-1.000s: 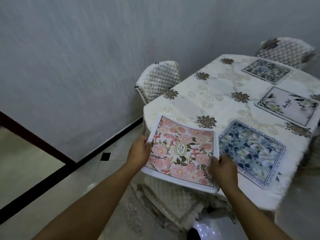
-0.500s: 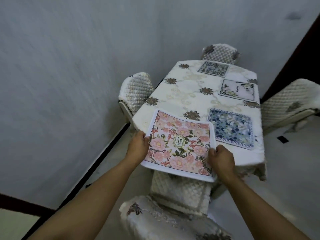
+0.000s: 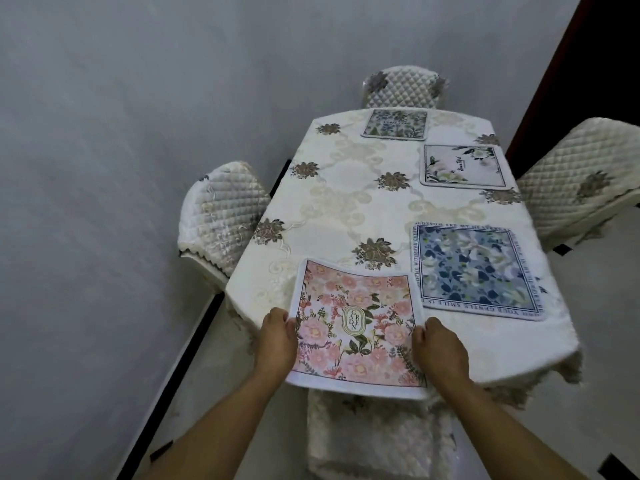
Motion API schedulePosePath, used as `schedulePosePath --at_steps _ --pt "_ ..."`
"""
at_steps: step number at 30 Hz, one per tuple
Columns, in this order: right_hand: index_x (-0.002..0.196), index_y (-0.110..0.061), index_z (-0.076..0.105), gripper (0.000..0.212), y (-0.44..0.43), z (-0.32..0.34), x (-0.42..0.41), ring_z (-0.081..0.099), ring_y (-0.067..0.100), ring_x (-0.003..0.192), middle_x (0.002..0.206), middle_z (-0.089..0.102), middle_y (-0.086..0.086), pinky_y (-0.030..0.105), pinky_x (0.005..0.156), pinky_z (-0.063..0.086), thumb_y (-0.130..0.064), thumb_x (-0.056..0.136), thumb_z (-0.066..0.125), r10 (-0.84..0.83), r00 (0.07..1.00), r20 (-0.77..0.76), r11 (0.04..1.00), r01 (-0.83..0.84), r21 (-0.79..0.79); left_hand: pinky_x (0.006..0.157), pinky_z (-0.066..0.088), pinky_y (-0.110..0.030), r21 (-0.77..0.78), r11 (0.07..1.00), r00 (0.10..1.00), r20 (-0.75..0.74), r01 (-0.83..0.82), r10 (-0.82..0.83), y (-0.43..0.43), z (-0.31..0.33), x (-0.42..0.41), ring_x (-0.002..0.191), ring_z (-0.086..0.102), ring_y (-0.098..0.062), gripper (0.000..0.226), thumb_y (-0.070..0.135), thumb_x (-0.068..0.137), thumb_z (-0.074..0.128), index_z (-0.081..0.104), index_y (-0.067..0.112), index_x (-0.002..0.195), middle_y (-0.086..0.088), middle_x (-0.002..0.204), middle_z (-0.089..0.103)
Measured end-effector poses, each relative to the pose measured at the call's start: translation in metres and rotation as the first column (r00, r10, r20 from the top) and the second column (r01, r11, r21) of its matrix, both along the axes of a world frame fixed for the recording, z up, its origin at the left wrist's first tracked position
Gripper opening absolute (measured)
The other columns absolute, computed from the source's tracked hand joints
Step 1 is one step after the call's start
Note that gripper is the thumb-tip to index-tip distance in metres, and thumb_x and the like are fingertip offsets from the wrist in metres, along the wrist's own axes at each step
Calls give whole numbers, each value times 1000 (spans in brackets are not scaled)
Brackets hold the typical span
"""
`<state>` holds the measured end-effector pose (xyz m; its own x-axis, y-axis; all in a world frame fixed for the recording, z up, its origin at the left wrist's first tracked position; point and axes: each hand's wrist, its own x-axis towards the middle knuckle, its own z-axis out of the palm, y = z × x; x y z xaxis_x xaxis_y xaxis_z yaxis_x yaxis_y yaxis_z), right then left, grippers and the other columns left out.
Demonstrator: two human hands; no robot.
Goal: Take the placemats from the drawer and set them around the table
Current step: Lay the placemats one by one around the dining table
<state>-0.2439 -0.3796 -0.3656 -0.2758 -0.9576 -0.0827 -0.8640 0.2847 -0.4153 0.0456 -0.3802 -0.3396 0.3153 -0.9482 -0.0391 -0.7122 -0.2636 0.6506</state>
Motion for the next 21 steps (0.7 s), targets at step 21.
schedulePosePath --at_steps 21 --pt "116 -4 50 37 -90 -72 30 52 39 104 114 57 20 45 83 40 -27 87 56 -100 967 -234 978 52 -203 86 40 -50 -71 978 946 277 194 -168 -123 -105 15 106 49 -40 39 20 85 63 52 4 119 -21 117 57"
